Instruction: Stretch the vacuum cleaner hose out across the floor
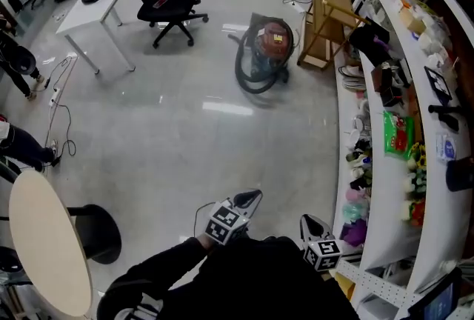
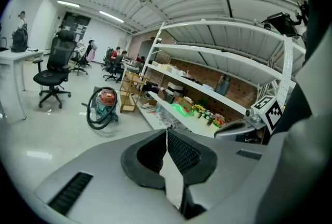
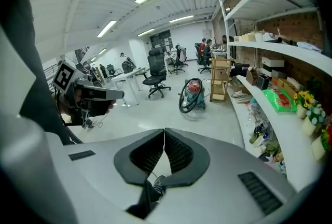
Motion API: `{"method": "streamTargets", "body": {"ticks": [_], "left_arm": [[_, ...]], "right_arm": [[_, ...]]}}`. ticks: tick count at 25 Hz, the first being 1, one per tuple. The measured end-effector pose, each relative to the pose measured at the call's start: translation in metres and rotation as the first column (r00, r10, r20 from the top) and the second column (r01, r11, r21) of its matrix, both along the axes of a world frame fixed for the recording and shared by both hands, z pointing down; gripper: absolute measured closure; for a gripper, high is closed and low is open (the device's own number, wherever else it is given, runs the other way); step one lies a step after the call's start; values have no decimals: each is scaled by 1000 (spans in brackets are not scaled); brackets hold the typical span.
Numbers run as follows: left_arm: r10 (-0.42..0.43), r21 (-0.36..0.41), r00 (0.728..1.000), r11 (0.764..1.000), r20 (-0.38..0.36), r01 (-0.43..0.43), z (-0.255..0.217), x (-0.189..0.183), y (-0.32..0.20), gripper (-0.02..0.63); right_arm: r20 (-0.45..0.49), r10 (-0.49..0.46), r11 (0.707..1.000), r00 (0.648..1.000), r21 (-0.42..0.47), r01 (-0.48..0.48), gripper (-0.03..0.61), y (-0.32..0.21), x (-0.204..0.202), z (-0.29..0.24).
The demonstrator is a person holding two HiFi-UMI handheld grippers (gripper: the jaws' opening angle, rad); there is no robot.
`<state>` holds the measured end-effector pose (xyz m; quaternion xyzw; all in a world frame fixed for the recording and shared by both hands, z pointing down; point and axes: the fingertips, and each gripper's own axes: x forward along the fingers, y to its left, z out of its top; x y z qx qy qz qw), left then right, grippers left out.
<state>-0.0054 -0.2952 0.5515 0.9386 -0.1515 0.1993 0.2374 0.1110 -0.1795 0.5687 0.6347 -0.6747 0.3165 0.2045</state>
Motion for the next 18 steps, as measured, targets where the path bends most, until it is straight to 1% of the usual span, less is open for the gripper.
{"method": "streamTargets", "body": {"ticks": [3,6,9,11,13,15,17,18], "left_arm": [[-34,-18,998,999,45,35,12,-3,-24,591],[-72,-11,995,997,62,73,11,15,-47,591],[-125,31,990,992,57,124,-6,57,-72,591],[-172,64,984,984,56,168,-22,91,-89,591],[-216,78,976,974,32,213,-42,126,-101,591],[-216,125,976,969,18,212,-60,158,-110,591],[-201,208,979,960,41,189,-71,179,-118,591],[-201,238,978,954,61,181,-72,186,-121,591]], "right_arm": [[49,-31,999,998,11,31,565,-30,6,8],[93,-82,997,992,8,82,565,-61,17,18],[124,-134,990,983,58,127,565,-103,54,18],[124,-144,986,982,99,132,565,-134,93,11],[116,-163,981,980,125,149,565,-160,130,-4],[120,-203,972,972,149,184,565,-184,154,-20],[140,-235,961,962,182,208,565,-205,169,-21],[150,-249,956,957,193,219,565,-212,174,-17]]}}
